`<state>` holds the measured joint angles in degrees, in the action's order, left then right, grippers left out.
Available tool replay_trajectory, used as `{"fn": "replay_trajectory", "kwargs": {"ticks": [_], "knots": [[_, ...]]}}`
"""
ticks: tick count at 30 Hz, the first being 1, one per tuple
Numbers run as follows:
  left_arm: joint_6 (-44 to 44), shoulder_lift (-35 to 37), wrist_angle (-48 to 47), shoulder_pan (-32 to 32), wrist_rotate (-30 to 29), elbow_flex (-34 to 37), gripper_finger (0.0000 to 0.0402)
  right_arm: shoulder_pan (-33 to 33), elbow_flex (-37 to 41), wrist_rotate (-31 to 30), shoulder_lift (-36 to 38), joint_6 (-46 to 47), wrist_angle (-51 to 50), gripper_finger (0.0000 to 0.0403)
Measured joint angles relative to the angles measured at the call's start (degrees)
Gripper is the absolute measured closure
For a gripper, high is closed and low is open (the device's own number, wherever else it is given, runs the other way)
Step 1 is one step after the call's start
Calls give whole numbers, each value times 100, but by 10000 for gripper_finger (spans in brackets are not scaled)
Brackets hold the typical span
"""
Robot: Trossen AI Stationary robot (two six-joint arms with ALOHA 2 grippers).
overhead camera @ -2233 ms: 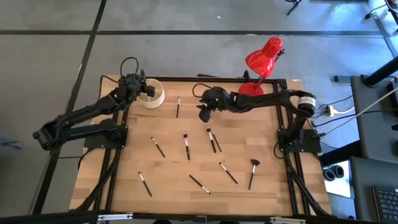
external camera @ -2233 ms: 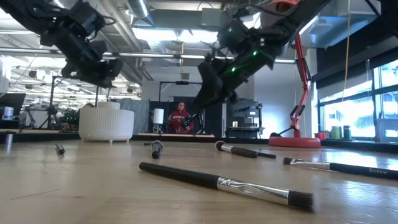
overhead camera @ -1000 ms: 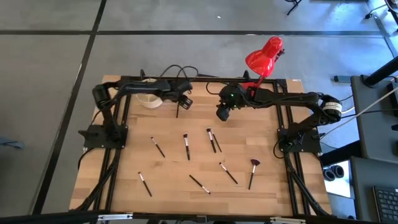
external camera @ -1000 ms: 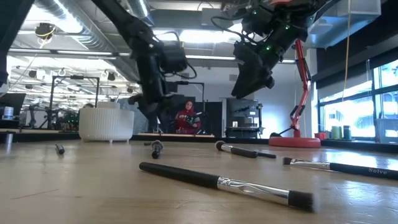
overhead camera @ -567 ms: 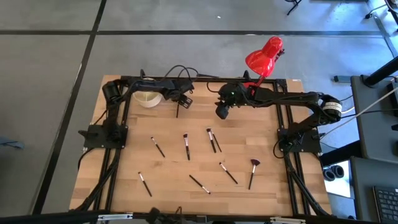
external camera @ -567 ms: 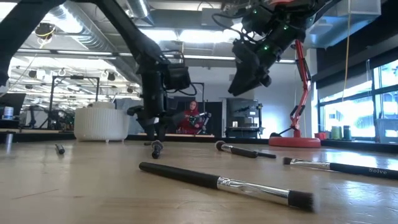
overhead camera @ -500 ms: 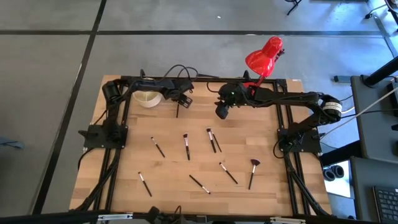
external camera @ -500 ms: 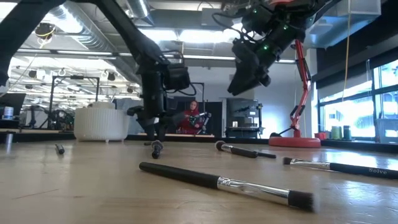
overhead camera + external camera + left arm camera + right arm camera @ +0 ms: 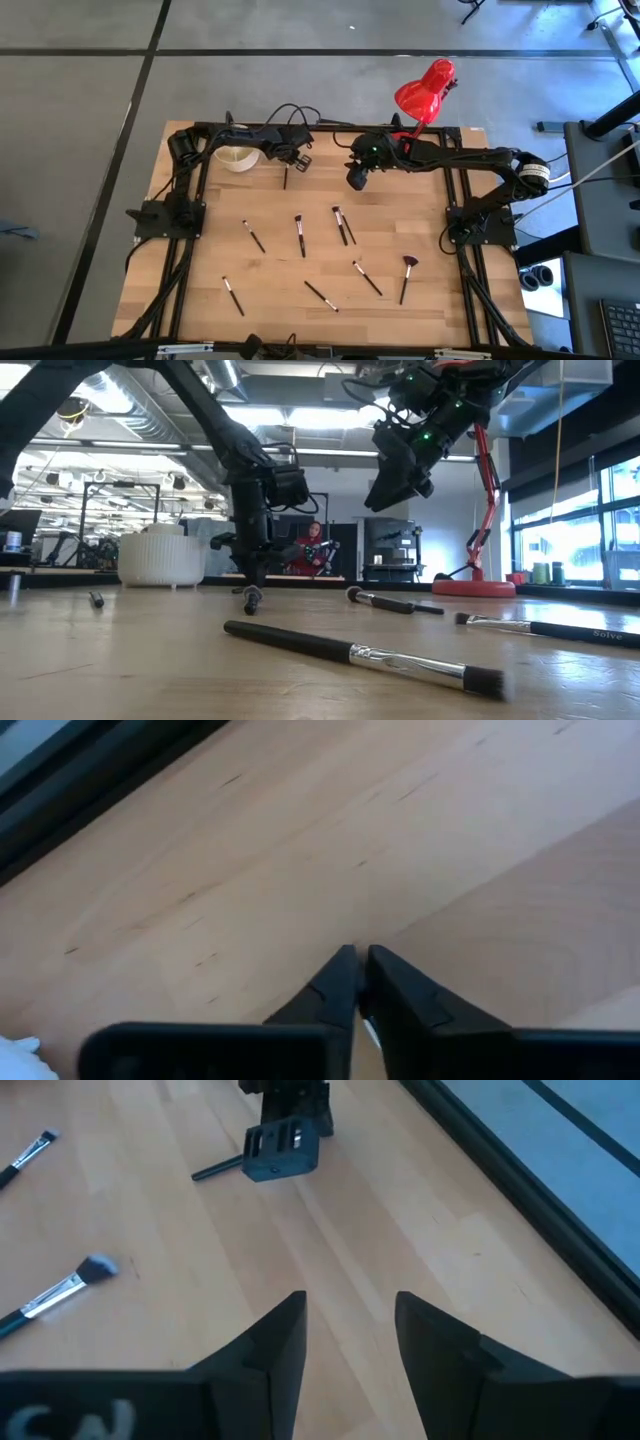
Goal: Put items in baskets/containers
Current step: Put the eyeshadow brush into the organizer
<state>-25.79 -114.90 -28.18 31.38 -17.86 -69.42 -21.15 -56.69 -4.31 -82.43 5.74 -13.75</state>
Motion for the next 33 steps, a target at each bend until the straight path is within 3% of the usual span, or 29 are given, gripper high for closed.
{"fn": "replay_trajectory", "kwargs": {"ticks": [9,15,17,24,33], "knots": [[125,669,-136,-258,189,56,399,-2,0,-18,0,-22,-36,249],[347,1860,-262,-466,-512,45,399,-2,-2,-18,0,-19,-109,249],[364,2360,-456,-616,-1144,39,399,-2,-2,-18,0,-13,-114,249],[141,3822,-801,-1169,-4777,644,399,-2,-2,-18,0,26,-114,249],[-393,4935,-730,-998,-6662,2151,399,76,-2,-64,0,87,-48,249]]}}
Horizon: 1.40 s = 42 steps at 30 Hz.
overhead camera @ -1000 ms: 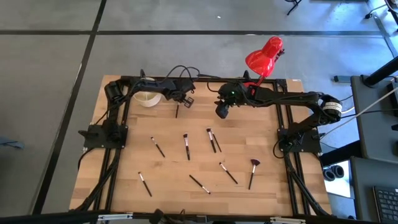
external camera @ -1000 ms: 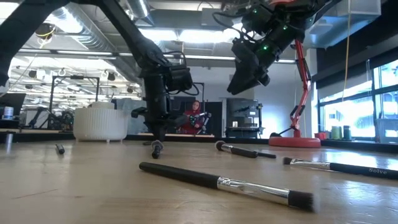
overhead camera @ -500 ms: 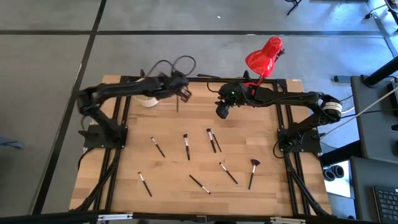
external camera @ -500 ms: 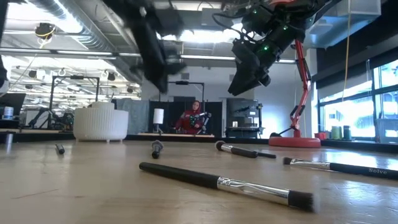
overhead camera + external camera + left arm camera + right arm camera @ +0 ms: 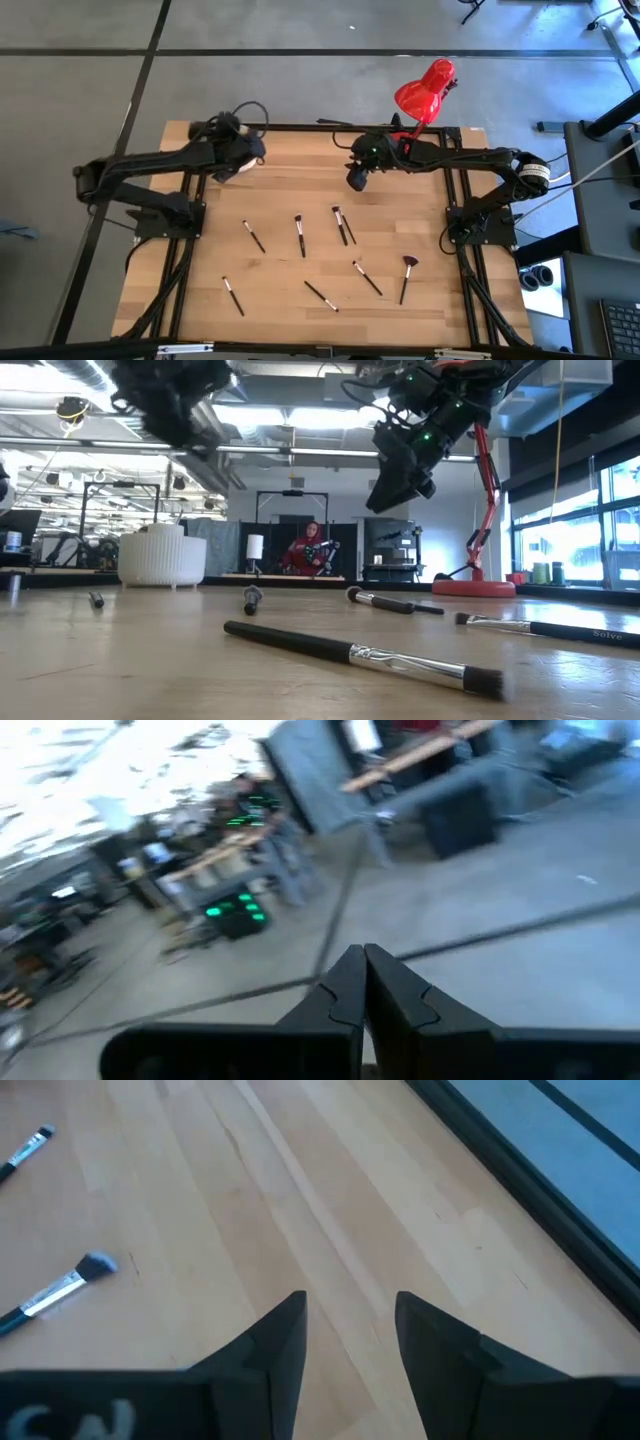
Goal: Put items in baskets/containers
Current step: Put the eyeshadow brush into the organizer
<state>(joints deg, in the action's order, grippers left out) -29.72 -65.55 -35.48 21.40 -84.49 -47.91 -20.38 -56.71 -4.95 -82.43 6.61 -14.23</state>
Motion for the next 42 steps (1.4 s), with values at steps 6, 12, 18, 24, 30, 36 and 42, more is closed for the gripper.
{"fn": "replay_trajectory", "kwargs": {"ticks": [6,12,18,24,30,36,42], "knots": [[-824,99,406,472,-528,605,400,0,0,0,0,-37,297,249],[-1302,-146,580,1034,-551,637,397,0,0,0,0,-127,491,249],[-991,-338,1451,1479,-412,637,399,-2,0,-2,0,-289,678,249],[-371,-584,2002,1627,-256,637,397,-32,0,0,0,-436,718,249],[-426,-1106,2032,1552,-253,637,399,-94,-2,-2,0,-437,715,249],[-577,-1448,2047,1535,-237,637,388,-90,0,0,0,-428,670,249],[5,-1438,2052,1474,-58,637,370,-90,0,-1,0,-428,609,249]]}}
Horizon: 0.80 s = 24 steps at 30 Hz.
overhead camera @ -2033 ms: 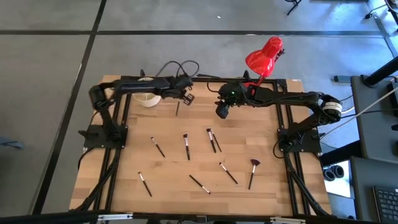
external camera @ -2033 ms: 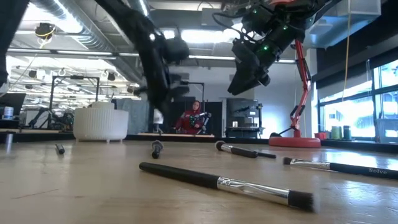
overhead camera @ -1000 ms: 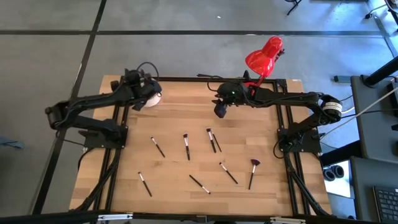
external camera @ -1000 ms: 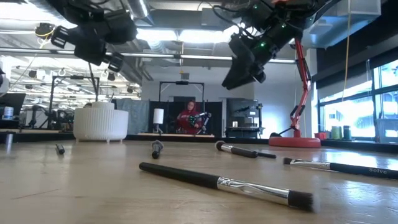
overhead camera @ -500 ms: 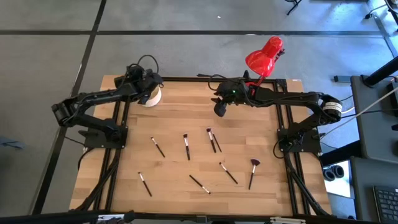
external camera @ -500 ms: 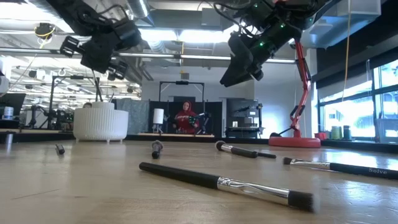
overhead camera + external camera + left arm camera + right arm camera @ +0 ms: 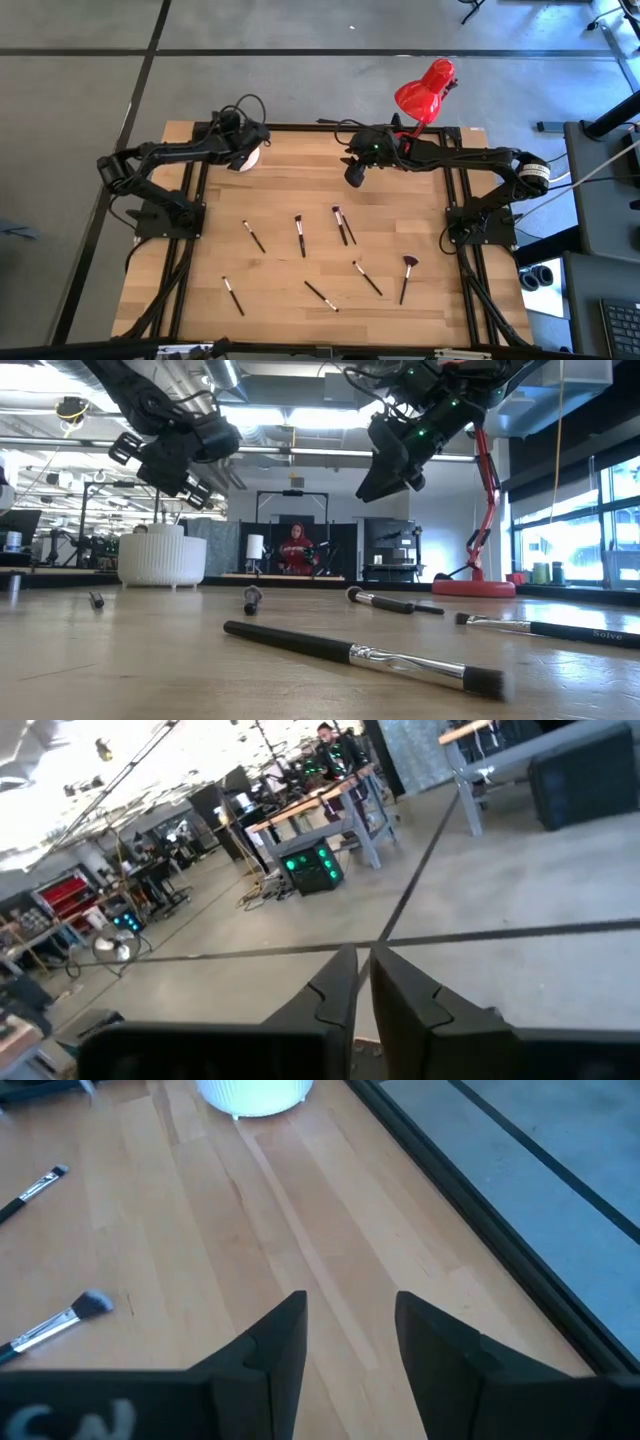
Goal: Put items in baskets/containers
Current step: Put the eyeshadow brush into the organizer, then put the powder brush into the organizer
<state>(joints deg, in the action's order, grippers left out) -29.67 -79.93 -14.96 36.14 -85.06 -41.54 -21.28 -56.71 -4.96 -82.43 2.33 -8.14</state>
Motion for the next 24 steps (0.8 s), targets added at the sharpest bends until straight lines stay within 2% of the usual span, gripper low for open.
{"fn": "replay_trajectory", "kwargs": {"ticks": [3,6,10,14,18,20,24], "knots": [[232,114,0,-128,176,-62,355,0,0,1,0,4,-20,249],[784,312,-5,-319,861,-263,340,0,0,-4,0,24,-91,249],[1403,720,-21,-618,3006,-476,318,-1,0,-368,0,152,-175,249],[974,1073,-305,-785,5159,-507,289,-61,0,-753,0,247,-350,249],[467,992,-532,-1075,7040,-386,259,-138,0,-595,0,326,-493,249],[-23,789,-338,-1384,7395,-179,247,-153,0,-203,1,300,-594,249],[-1078,133,372,-2147,7275,131,238,-142,2,220,152,238,-725,249]]}}
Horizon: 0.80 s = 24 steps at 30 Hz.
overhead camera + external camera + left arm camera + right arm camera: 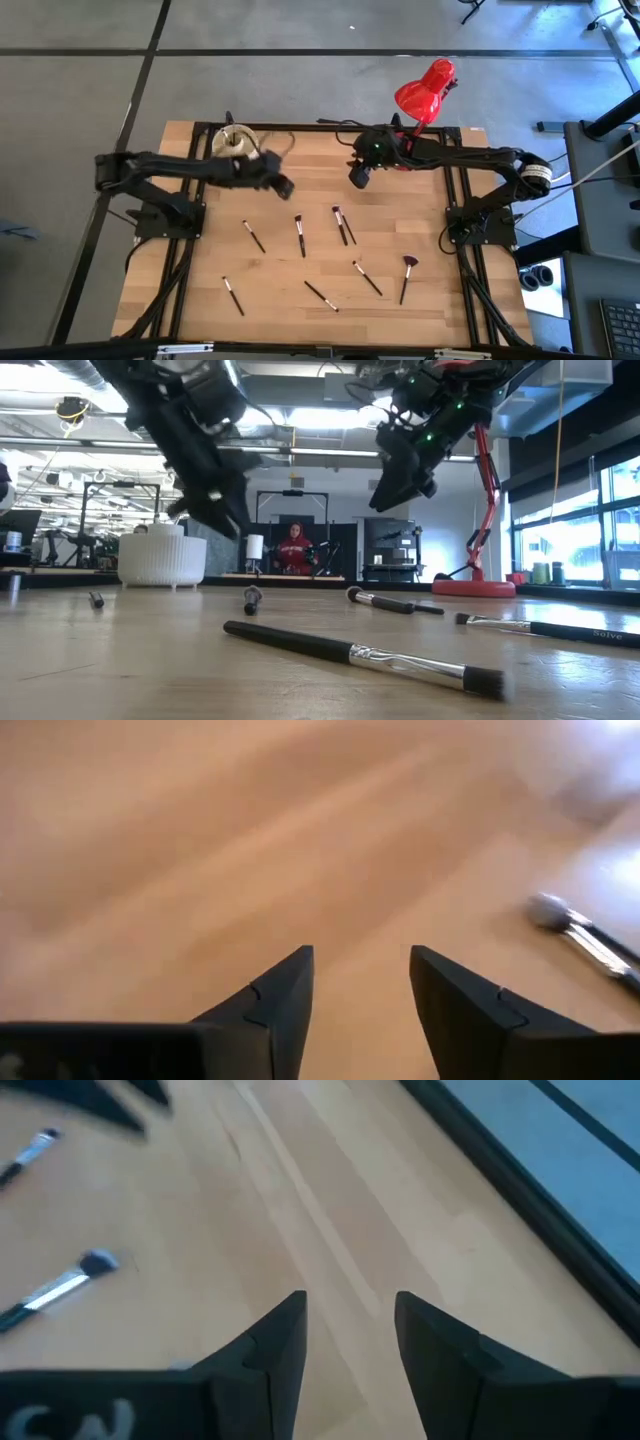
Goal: Put items in baskets/containers
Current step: Put the powder brush into the organizer
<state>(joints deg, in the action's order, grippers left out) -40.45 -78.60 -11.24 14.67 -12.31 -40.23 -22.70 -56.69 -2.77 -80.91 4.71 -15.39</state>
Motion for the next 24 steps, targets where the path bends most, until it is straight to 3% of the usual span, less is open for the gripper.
{"fn": "replay_trajectory", "kwargs": {"ticks": [4,10,13,18,24], "knots": [[-513,-727,860,-565,-11,-9,238,-40,0,-105,272,24,-247,249],[578,-1505,1049,-1146,508,-374,237,-52,0,-362,536,66,-471,249],[640,-1688,886,-1297,642,-502,237,-54,0,-369,539,35,-471,249],[-41,-1691,226,-1285,631,-631,237,-54,0,-369,526,-41,-469,249],[-909,-1657,-1535,-1132,299,-1310,237,-54,0,-369,526,-35,-467,249]]}}
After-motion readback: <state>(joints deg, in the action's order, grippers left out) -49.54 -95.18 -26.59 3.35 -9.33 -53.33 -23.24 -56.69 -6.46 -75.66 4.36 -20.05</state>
